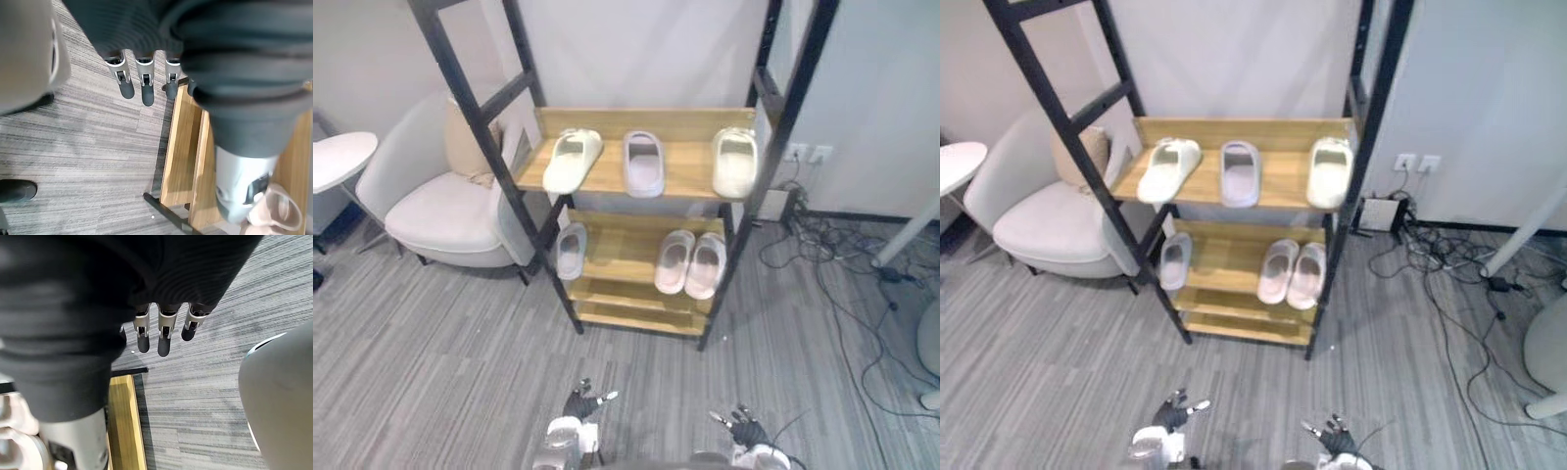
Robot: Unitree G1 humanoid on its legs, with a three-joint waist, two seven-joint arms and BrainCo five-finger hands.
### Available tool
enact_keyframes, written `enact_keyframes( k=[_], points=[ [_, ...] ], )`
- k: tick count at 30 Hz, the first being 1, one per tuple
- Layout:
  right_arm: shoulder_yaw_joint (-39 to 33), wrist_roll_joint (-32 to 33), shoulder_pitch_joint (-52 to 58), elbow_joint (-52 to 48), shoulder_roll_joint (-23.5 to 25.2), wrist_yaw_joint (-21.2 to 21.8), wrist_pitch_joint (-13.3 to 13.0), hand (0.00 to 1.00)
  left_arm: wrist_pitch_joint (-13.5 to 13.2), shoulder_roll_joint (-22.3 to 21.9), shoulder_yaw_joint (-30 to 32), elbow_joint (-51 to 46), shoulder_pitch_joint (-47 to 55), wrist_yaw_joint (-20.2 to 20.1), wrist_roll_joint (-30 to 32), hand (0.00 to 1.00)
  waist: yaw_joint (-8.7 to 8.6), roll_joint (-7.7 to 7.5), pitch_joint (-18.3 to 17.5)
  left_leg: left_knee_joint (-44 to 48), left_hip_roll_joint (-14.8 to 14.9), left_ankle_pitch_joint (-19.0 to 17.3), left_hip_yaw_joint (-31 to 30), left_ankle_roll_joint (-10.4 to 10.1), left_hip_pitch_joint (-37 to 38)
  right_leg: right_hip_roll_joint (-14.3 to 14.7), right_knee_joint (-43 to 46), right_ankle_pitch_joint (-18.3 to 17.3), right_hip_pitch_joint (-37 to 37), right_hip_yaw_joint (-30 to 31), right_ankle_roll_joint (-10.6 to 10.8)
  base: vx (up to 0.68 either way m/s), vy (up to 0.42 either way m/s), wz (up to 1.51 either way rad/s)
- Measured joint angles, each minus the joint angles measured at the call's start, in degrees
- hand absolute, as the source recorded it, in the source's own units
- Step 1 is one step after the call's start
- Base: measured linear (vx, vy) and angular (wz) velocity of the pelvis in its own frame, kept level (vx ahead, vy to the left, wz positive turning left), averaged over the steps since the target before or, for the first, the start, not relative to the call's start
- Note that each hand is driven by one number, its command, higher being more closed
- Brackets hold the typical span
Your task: Organize the slippers on the shoe rack
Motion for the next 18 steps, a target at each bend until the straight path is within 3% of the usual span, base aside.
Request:
enact_keyframes(
  k=[1, 2, 4, 5, 7, 9, 12, 13, 14, 16, 18],
  points=[
    [0.7, -0.04, -0.06, 0.07, 0.26, -0.13, 0.09, 0.0, 0.06, 0.15, -0.22, 0.15, -0.08, -0.01, 0.01, 0.0, 0.19, -0.68, -0.39, 0.26, -1.22, 0.17, 0.5, 0.9, 0.62, -0.96, -0.11, -0.69, 0.89, 1.29, 0.98, 0.38, 0.226, -0.33],
    [1.77, -0.22, 0.77, -0.09, 0.71, -0.05, 0.04, 0.0, 0.09, 0.49, -0.25, 0.13, 0.39, -0.01, 0.03, 0.0, 0.06, -2.58, -1.89, 1.97, -2.84, -2.58, 2.36, 1.84, 1.03, -3.05, 0.91, -1.59, 1.26, 2.45, 2.39, 0.45, 0.266, -0.34],
    [1.84, -0.6, 1.05, -0.35, 1.68, 0.04, -0.02, 0.0, 0.09, 0.58, -0.28, 0.14, 0.33, -0.09, 0.08, 0.0, 0.97, -3.22, -2.17, 2.18, -3.74, -4.23, 4.58, 2.55, 2.45, -4.24, 6.46, -2.08, -1.14, 5.51, 3.21, 0.3, 0.192, -0.47],
    [1.68, -1.21, 1.06, -0.53, 1.28, 0.36, -0.01, 0.0, 0.15, 0.69, -0.47, 0.24, 0.44, -0.21, 0.11, 0.0, 1.18, -3.62, -2.31, 1.24, -4.69, -5.4, 5.91, 3.25, 4.82, -4.94, 17.15, -1.43, -5.57, 8.27, 3.97, 0.21, 0.182, -0.45],
    [1.59, -1.21, 1.05, -1.27, 1.79, 0.5, -0.06, 0.0, 0.35, 1.45, -1.17, 0.5, 0.39, -0.39, 0.09, 0.0, 1.05, -3.5, -1.71, 0.31, -5.43, -6.78, 6.11, 3.79, 8.23, -5.76, 29.98, -0.31, -10.38, 9.09, 5.65, 0.28, 0.189, -0.15],
    [1.64, -1.26, 1.21, -1.33, 1.62, 0.61, -0.06, 0.0, 0.4, 2.38, -2.14, 1.0, 0.38, -0.5, 0.06, 0.0, 0.86, -3.62, -1.85, -2.14, -5.35, -7.17, 6.02, 3.78, 12.7, -5.36, 34.8, -1.49, -11.98, 7.17, 5.08, 0.28, 0.106, 0.06],
    [1.62, -1.23, 0.87, -1.27, 1.36, 0.75, -0.21, 0.0, 0.64, 2.63, -2.15, 1.57, 0.41, -0.55, -0.01, 0.0, 0.26, -3.48, -1.88, -4.84, -4.5, -7.09, 4.91, 3.64, 15.5, -4.26, 25.59, -3.26, -13.49, 3.98, 3.44, 0.19, -0.033, 0.22],
    [1.63, -1.23, 0.47, -0.81, 1.32, 0.78, -0.31, 0.0, 0.72, 2.71, -2.17, 1.85, 0.39, -0.56, -0.02, 0.0, -0.12, -3.44, -1.94, -4.69, -4.23, -7.03, 4.57, 3.5, 15.51, -3.25, 18.45, -2.24, -13.54, 3.77, 2.75, 0.23, -0.093, 0.22],
    [1.6, -1.23, 0.09, 0.14, 1.59, 0.75, -0.37, 0.0, 0.7, 2.99, -2.48, 2.25, 0.25, -0.6, -0.02, 0.0, -0.21, -4.08, -2.17, -4.43, -4.82, -7.06, 3.75, 3.03, 15.28, -2.68, 10.41, 3.38, -12.74, 3.84, 0.77, 0.23, -0.125, 0.15],
    [1.1, -1.21, -0.02, 0.52, 0.36, 0.77, -0.63, 0.0, 1.06, 1.87, -2.64, 4.22, -0.39, -0.79, 0.02, 0.0, -0.51, -1.21, -2.22, -3.89, -3.1, -7.23, 1.46, 2.25, 15.47, -0.98, 6.33, 3.65, -9.35, 2.5, 0.08, 0.23, -0.126, 0.11],
    [0.83, -1.19, -0.25, 1.28, -0.27, 0.7, -0.66, 0.0, 1.05, 0.96, -2.62, 4.24, -0.25, -0.92, 0.03, 0.0, -0.58, -0.16, -2.01, -1.89, -1.66, -6.95, 1.3, 1.78, 15.44, 0.11, 3.06, 4.16, -6.66, 1.52, -0.47, 0.19, -0.126, 0.12]
  ],
)
